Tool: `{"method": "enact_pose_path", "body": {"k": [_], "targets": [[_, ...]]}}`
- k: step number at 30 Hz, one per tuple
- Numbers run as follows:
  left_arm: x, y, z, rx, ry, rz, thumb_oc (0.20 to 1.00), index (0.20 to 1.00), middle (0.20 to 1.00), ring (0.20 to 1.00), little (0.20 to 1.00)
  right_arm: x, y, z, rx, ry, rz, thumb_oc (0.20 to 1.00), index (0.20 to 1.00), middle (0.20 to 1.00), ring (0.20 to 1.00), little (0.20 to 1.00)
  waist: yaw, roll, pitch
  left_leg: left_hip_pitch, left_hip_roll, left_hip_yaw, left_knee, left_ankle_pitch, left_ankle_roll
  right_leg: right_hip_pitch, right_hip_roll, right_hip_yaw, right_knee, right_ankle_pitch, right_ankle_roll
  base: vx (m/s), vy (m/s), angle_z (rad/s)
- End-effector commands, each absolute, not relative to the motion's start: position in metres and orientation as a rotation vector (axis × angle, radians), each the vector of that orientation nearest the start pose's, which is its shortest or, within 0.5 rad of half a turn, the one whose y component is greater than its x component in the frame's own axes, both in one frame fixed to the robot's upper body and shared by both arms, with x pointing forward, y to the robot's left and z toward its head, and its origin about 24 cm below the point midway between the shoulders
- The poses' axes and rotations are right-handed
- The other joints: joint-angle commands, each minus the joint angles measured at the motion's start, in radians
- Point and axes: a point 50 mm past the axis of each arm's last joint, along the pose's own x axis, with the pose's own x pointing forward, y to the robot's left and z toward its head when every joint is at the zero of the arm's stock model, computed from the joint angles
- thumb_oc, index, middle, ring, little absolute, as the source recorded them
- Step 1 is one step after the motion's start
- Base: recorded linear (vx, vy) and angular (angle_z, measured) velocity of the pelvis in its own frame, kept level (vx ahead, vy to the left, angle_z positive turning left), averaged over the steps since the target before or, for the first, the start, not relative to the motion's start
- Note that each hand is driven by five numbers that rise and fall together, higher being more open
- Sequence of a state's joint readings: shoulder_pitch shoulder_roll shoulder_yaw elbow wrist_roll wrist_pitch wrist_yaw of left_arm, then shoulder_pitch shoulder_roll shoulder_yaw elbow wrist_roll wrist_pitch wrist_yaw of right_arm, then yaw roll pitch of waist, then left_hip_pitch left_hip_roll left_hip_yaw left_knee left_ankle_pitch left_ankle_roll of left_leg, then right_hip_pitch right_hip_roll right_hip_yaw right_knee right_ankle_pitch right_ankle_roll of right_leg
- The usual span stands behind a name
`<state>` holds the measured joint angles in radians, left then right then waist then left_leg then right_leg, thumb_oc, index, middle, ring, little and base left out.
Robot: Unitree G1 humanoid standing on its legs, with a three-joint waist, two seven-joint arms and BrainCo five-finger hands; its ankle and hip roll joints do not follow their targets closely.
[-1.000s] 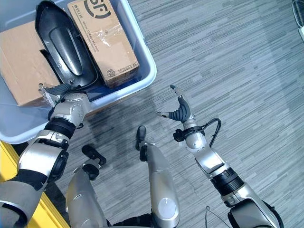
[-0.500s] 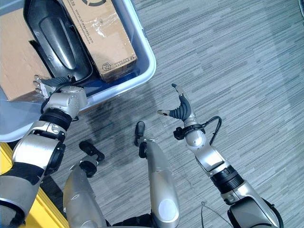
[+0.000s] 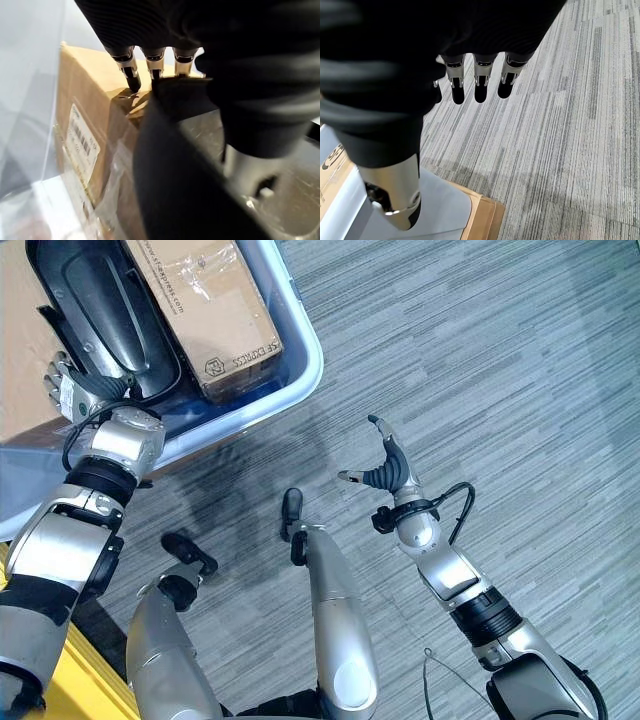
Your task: Move parts from the plastic box to the shelf.
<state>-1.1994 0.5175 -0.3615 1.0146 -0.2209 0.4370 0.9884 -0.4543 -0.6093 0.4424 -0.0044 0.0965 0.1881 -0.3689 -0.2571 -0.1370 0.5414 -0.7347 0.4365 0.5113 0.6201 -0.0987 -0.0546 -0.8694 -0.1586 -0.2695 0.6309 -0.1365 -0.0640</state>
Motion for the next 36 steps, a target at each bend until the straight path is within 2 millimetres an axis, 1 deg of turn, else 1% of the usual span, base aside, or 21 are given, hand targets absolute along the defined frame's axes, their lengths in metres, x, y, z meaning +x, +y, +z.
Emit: {"method": "enact_pose_path", "body": {"k": [1,3,6,12,15,19,25,29,30,33,36], "targets": [[0.399,0.243,0.219,0.509,0.002,0.973,0.200,0.200,0.200,0.200,0.200,0.312,-0.172,0.147,-0.580,-0.304,-0.044,1.000,1.000,1.000,1.000,1.000,0.004,-0.053,-0.021,-0.053,0.028,-0.093,0.153,-0.043,-0.081,0.034,-0.030,0.009,-0.033,0.027,0.118,0.00,0.000,0.00],[0.399,0.241,0.216,0.471,0.007,0.973,0.200,0.200,0.200,0.200,0.200,0.312,-0.171,0.148,-0.587,-0.308,-0.045,1.000,1.000,1.000,1.000,1.000,0.004,-0.055,-0.021,-0.053,0.028,-0.095,0.153,-0.043,-0.082,0.035,-0.030,0.009,-0.033,0.028,0.119,0.00,0.000,0.00],[0.400,0.237,0.211,0.363,0.035,0.974,0.200,0.200,0.200,0.200,0.200,0.312,-0.170,0.147,-0.582,-0.306,-0.049,1.000,1.000,1.000,1.000,1.000,0.004,-0.056,-0.021,-0.057,0.027,-0.098,0.155,-0.044,-0.081,0.031,-0.028,0.010,-0.032,0.028,0.118,0.00,0.000,0.00],[0.398,0.236,0.204,0.192,0.083,1.009,0.200,0.200,0.200,0.200,0.200,0.312,-0.168,0.147,-0.583,-0.306,-0.051,1.000,1.000,1.000,1.000,1.000,0.007,-0.063,-0.021,-0.065,0.030,-0.106,0.162,-0.049,-0.083,0.027,-0.027,0.008,-0.028,0.029,0.121,0.00,-0.014,0.00],[0.397,0.238,0.204,0.193,0.095,1.044,0.200,0.200,0.200,0.200,0.200,0.312,-0.168,0.147,-0.575,-0.305,-0.053,1.000,1.000,1.000,1.000,1.000,0.008,-0.069,-0.021,-0.073,0.034,-0.114,0.167,-0.049,-0.085,0.023,-0.028,0.003,-0.025,0.032,0.123,0.01,-0.049,0.03],[0.396,0.238,0.201,0.096,0.107,1.053,0.200,0.200,0.200,0.200,0.200,0.311,-0.167,0.148,-0.570,-0.309,-0.044,1.000,1.000,1.000,1.000,1.000,0.010,-0.075,-0.021,-0.082,0.037,-0.120,0.170,-0.050,-0.086,0.016,-0.030,-0.001,-0.020,0.034,0.125,0.00,-0.030,0.01],[0.396,0.237,0.203,0.099,0.083,1.056,0.200,0.200,0.200,0.200,0.200,0.309,-0.166,0.147,-0.548,-0.308,-0.041,1.000,1.000,1.000,1.000,1.000,0.012,-0.084,-0.021,-0.087,0.043,-0.126,0.172,-0.053,-0.086,0.015,-0.031,-0.009,-0.022,0.039,0.127,0.00,-0.032,0.01],[0.397,0.232,0.205,0.096,0.030,1.046,0.200,0.200,0.200,0.200,0.200,0.307,-0.164,0.144,-0.541,-0.306,-0.031,1.000,1.000,1.000,1.000,1.000,0.012,-0.087,-0.021,-0.086,0.047,-0.126,0.171,-0.050,-0.087,0.017,-0.030,-0.012,-0.017,0.036,0.126,0.00,0.000,0.00],[0.397,0.230,0.210,0.080,-0.024,1.038,0.200,0.200,0.200,0.200,0.200,0.306,-0.163,0.143,-0.541,-0.314,-0.022,1.000,1.000,1.000,1.000,1.000,0.013,-0.086,-0.021,-0.078,0.049,-0.122,0.165,-0.046,-0.087,0.023,-0.030,-0.014,-0.018,0.034,0.124,0.00,0.000,0.00],[0.396,0.228,0.215,0.078,-0.086,1.039,0.200,0.200,0.200,0.200,0.200,0.304,-0.162,0.142,-0.537,-0.316,-0.017,1.000,1.000,1.000,1.000,1.000,0.016,-0.082,-0.021,-0.061,0.049,-0.115,0.151,-0.039,-0.088,0.039,-0.029,-0.016,-0.026,0.032,0.123,0.00,0.000,0.00],[0.394,0.226,0.214,0.059,-0.135,1.038,0.200,0.200,0.200,0.200,0.200,0.301,-0.161,0.139,-0.541,-0.318,-0.006,1.000,1.000,1.000,1.000,1.000,0.020,-0.073,-0.021,-0.025,0.047,-0.099,0.121,-0.021,-0.090,0.070,-0.028,-0.018,-0.039,0.028,0.122,0.00,0.000,0.00]]}}
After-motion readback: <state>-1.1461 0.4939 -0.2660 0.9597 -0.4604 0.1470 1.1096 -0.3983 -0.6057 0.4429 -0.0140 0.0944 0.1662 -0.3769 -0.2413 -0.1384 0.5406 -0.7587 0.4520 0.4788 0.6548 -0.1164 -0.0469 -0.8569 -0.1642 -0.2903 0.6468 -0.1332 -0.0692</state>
